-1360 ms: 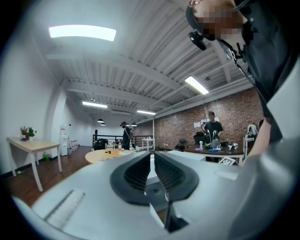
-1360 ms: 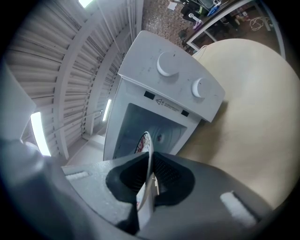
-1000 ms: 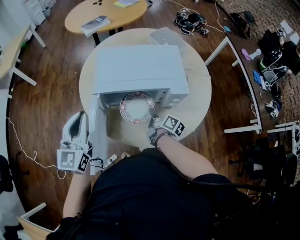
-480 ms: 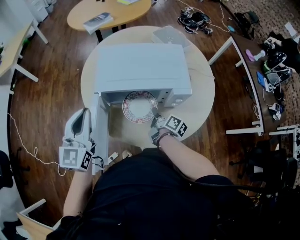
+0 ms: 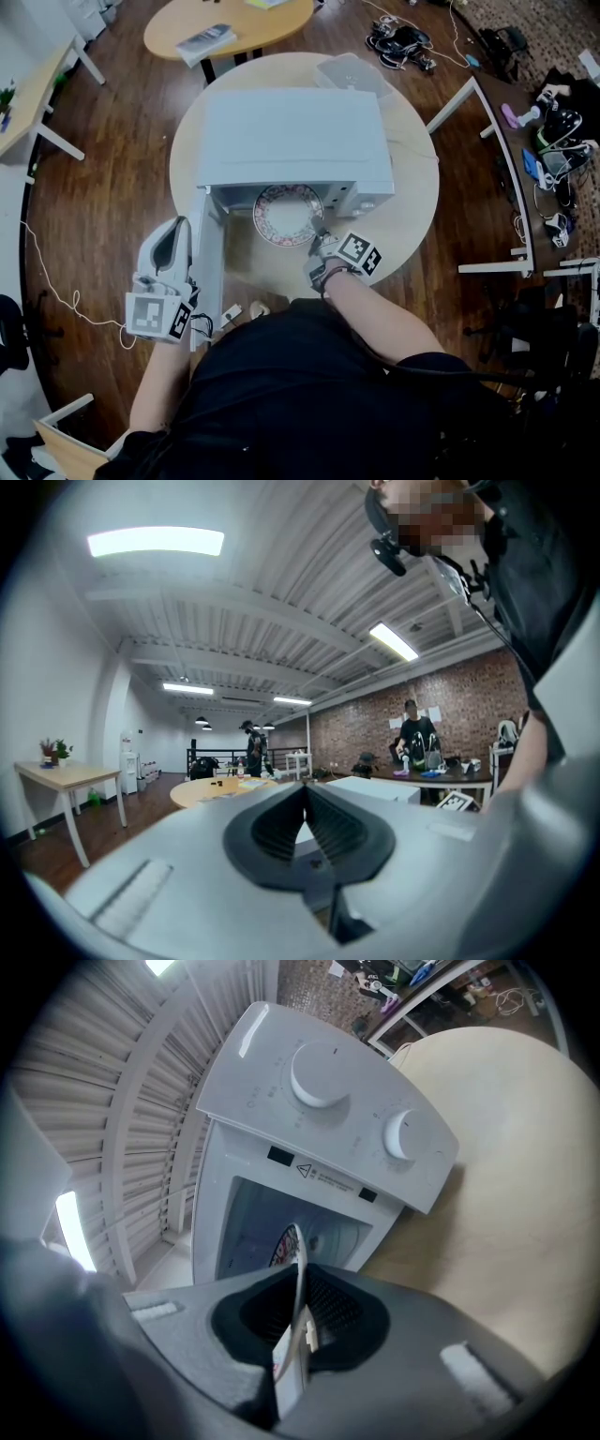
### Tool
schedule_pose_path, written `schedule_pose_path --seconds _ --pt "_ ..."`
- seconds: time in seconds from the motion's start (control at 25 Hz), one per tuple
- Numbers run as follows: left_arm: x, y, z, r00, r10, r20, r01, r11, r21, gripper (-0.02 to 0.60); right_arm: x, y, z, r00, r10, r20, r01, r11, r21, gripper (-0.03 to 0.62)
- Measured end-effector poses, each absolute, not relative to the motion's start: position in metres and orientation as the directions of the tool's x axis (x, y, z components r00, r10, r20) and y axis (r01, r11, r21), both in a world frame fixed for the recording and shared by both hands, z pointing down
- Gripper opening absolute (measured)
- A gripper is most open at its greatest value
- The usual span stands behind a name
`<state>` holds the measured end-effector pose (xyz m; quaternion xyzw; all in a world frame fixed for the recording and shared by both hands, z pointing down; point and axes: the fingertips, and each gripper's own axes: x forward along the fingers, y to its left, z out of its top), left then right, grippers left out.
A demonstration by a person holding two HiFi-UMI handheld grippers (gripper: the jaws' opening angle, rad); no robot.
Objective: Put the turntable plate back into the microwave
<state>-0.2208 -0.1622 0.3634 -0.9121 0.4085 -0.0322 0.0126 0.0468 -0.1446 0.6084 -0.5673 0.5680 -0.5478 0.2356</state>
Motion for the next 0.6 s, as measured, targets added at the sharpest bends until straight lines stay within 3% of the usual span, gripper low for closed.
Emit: schedule_pose_path --seconds 0.6 --pt "-0.218 -0.182 0.369 0.663 -0.747 0.059 -0.746 -0.665 -0.036 0.005 0.046 -0.165 0.606 -0.249 -0.901 0.354 -0.386 -0.243 -0.890 0.018"
